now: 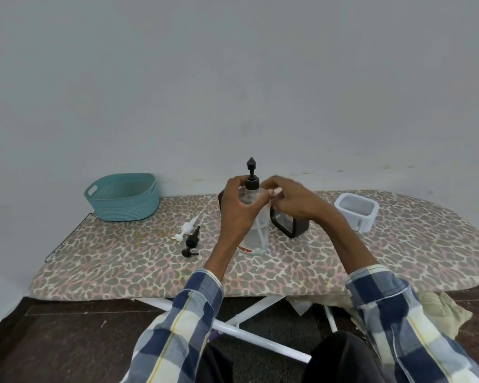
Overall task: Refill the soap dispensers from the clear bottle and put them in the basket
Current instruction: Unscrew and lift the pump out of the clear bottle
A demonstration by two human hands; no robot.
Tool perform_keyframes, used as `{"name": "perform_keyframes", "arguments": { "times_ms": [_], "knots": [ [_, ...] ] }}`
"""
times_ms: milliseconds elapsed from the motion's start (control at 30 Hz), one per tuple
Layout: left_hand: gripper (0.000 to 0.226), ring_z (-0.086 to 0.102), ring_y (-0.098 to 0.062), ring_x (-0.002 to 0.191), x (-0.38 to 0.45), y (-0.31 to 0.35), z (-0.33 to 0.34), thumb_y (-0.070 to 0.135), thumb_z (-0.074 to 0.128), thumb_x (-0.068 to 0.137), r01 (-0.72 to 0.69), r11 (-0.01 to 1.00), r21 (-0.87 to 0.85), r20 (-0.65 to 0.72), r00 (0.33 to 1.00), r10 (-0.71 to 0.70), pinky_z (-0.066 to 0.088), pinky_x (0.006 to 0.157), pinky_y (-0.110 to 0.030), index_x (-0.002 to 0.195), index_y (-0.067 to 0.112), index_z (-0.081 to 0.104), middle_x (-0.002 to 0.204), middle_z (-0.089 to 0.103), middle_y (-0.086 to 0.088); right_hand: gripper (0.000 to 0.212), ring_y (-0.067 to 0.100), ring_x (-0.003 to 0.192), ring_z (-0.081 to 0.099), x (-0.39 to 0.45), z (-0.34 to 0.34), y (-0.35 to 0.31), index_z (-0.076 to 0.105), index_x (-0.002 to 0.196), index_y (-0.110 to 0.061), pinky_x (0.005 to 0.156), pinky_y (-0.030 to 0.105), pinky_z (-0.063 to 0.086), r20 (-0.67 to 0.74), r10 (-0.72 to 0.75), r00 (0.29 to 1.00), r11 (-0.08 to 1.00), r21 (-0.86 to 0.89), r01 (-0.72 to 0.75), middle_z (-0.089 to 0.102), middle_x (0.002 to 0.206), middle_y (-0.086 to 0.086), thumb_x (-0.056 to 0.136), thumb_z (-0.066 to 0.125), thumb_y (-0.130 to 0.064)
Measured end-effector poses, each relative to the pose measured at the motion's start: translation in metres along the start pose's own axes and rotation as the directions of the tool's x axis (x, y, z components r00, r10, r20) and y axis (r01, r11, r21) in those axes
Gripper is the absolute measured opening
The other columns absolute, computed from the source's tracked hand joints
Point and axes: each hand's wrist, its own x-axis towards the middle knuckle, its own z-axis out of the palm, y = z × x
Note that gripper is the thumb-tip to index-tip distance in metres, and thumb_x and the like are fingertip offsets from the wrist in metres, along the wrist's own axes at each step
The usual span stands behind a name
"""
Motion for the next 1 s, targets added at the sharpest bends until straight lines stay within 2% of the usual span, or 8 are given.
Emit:
{"name": "perform_keyframes", "arguments": {
  "times_ms": [133, 167, 267, 433, 533, 733, 867, 1000],
  "knots": [
    [0.046, 0.068, -0.004, 0.103, -0.003, -0.007, 0.006, 0.041, 0.092, 0.082, -0.053, 0.996, 0.073, -0.022, 0.998, 0.055, 0.055, 0.083, -0.018, 0.118, 0.036, 0.065, 0.119, 0.063, 0.002, 0.019, 0.008, 0.091, 0.069, 0.001, -0.001, -0.030, 0.072, 0.104, -0.027, 0.082, 0.032, 0.058, -0.423, 0.009, 0.906, 0.990, 0.132, 0.052, 0.071, 0.105, -0.010, 0.092, 0.063, -0.014],
    [0.049, 0.068, -0.006, 0.105, -0.003, -0.010, 0.005, 0.045, 0.092, 0.080, -0.056, 0.994, 0.095, 0.001, 0.998, 0.056, 0.057, 0.085, -0.023, 0.120, 0.038, 0.064, 0.119, 0.066, 0.004, 0.010, 0.007, 0.089, 0.069, 0.000, 0.003, -0.036, 0.072, 0.101, -0.028, 0.082, 0.033, 0.058, -0.426, -0.001, 0.905, 0.989, 0.135, 0.064, 0.071, 0.101, -0.011, 0.092, 0.068, -0.028],
    [0.061, 0.070, -0.006, 0.108, -0.003, -0.015, 0.002, 0.052, 0.091, 0.074, -0.039, 0.992, 0.124, 0.048, 0.998, 0.033, 0.060, 0.087, -0.029, 0.123, 0.028, 0.063, 0.117, 0.072, 0.008, 0.034, 0.011, 0.082, 0.067, 0.001, 0.022, -0.043, 0.066, 0.101, -0.027, 0.072, 0.033, 0.056, -0.417, -0.019, 0.909, 0.997, 0.054, 0.046, 0.068, 0.093, -0.006, 0.084, 0.082, -0.051],
    [0.060, 0.072, -0.008, 0.105, -0.009, -0.012, -0.003, 0.035, 0.098, 0.075, -0.070, 0.991, 0.116, 0.018, 0.998, 0.068, 0.058, 0.083, -0.024, 0.118, 0.026, 0.057, 0.113, 0.074, 0.005, 0.030, 0.007, 0.077, 0.068, 0.004, 0.031, -0.040, 0.071, 0.100, -0.024, 0.073, 0.027, 0.057, -0.478, -0.040, 0.877, 0.984, 0.132, 0.116, 0.072, 0.089, -0.007, 0.081, 0.090, -0.036],
    [0.070, 0.071, -0.007, 0.115, -0.013, -0.010, -0.002, 0.033, 0.099, 0.075, -0.010, 0.997, 0.078, -0.006, 1.000, 0.010, 0.058, 0.088, -0.022, 0.125, 0.023, 0.052, 0.122, 0.074, 0.004, 0.030, 0.000, 0.095, 0.070, -0.002, 0.029, -0.040, 0.071, 0.116, -0.023, 0.087, 0.026, 0.060, -0.415, -0.106, 0.904, 0.964, 0.178, 0.195, 0.075, 0.104, -0.014, 0.088, 0.081, -0.021],
    [0.086, 0.072, -0.006, 0.104, -0.025, -0.012, 0.009, 0.034, 0.099, 0.075, 0.047, 0.998, 0.050, -0.061, 0.997, -0.044, 0.060, 0.083, -0.027, 0.137, 0.023, 0.041, 0.120, 0.068, 0.006, 0.034, 0.011, 0.087, 0.068, 0.001, 0.033, -0.035, 0.068, 0.101, -0.023, 0.075, 0.025, 0.057, -0.478, -0.052, 0.877, 0.978, 0.152, 0.141, 0.070, 0.102, -0.007, 0.081, 0.090, -0.039],
    [0.093, 0.066, 0.006, 0.107, -0.026, -0.014, 0.003, 0.037, 0.100, 0.072, 0.074, 0.995, 0.063, -0.023, 0.997, -0.073, 0.053, 0.083, -0.014, 0.139, 0.034, 0.036, 0.133, 0.061, 0.003, 0.018, 0.007, 0.092, 0.072, -0.001, 0.031, -0.038, 0.075, 0.107, -0.018, 0.087, 0.028, 0.060, -0.410, -0.109, 0.905, 0.968, 0.164, 0.191, 0.076, 0.101, -0.010, 0.090, 0.081, -0.020],
    [0.089, 0.063, 0.013, 0.102, -0.018, -0.009, -0.001, 0.028, 0.100, 0.072, 0.110, 0.988, 0.112, 0.059, 0.991, -0.117, 0.049, 0.079, -0.009, 0.138, 0.030, 0.040, 0.118, 0.062, 0.017, 0.030, 0.002, 0.097, 0.071, -0.008, 0.027, -0.037, 0.070, 0.120, -0.021, 0.086, 0.020, 0.058, -0.406, -0.125, 0.905, 0.944, 0.232, 0.234, 0.075, 0.111, -0.007, 0.091, 0.078, -0.016]
  ]
}}
